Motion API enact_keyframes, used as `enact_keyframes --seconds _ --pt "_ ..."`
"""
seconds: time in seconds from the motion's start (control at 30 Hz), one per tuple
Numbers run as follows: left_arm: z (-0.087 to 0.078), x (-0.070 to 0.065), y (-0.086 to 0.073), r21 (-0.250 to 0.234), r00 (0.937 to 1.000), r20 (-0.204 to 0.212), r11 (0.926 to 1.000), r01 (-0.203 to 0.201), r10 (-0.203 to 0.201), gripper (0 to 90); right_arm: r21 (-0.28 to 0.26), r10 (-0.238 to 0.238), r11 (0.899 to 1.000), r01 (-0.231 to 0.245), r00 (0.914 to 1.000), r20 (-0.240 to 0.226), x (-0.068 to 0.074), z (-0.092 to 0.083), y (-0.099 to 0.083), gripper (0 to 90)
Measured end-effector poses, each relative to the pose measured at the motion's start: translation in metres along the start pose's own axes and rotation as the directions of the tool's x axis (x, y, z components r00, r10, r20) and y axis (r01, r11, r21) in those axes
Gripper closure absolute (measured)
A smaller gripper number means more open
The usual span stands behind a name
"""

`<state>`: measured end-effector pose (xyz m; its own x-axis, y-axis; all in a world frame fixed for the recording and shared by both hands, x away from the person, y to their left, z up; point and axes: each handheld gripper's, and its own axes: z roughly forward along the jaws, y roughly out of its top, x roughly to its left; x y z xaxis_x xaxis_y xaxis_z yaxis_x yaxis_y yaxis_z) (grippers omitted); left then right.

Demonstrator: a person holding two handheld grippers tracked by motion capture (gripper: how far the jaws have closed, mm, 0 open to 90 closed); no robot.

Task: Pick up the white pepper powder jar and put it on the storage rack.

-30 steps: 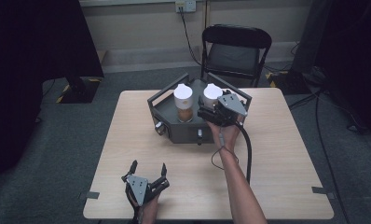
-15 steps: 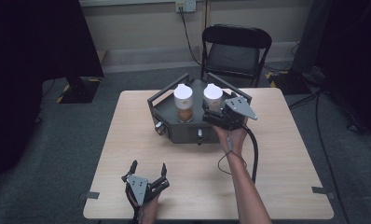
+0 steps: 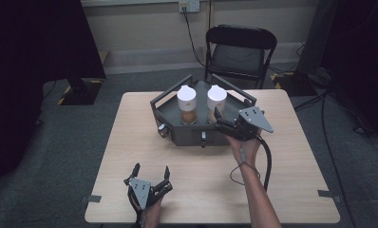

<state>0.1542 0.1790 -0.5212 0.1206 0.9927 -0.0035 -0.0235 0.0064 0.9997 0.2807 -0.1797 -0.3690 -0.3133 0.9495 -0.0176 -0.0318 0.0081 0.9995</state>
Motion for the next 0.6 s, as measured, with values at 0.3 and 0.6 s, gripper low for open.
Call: enact_keyframes --seconds 0.3,0.6 --pt "0.000 0.000 0.000 0.000 1.0000 0.000 1.0000 0.000 0.000 0.1 -0.010 0.003 1.000 -0.004 0.9999 -0.013 -0.004 -0.017 -0.004 0.0" --pt "0.000 0.000 0.000 0.000 1.0000 0.000 1.0000 0.000 0.000 0.2 -0.029 0.012 1.000 -0.013 0.9998 -0.018 -0.002 -0.036 -0.012 0.0"
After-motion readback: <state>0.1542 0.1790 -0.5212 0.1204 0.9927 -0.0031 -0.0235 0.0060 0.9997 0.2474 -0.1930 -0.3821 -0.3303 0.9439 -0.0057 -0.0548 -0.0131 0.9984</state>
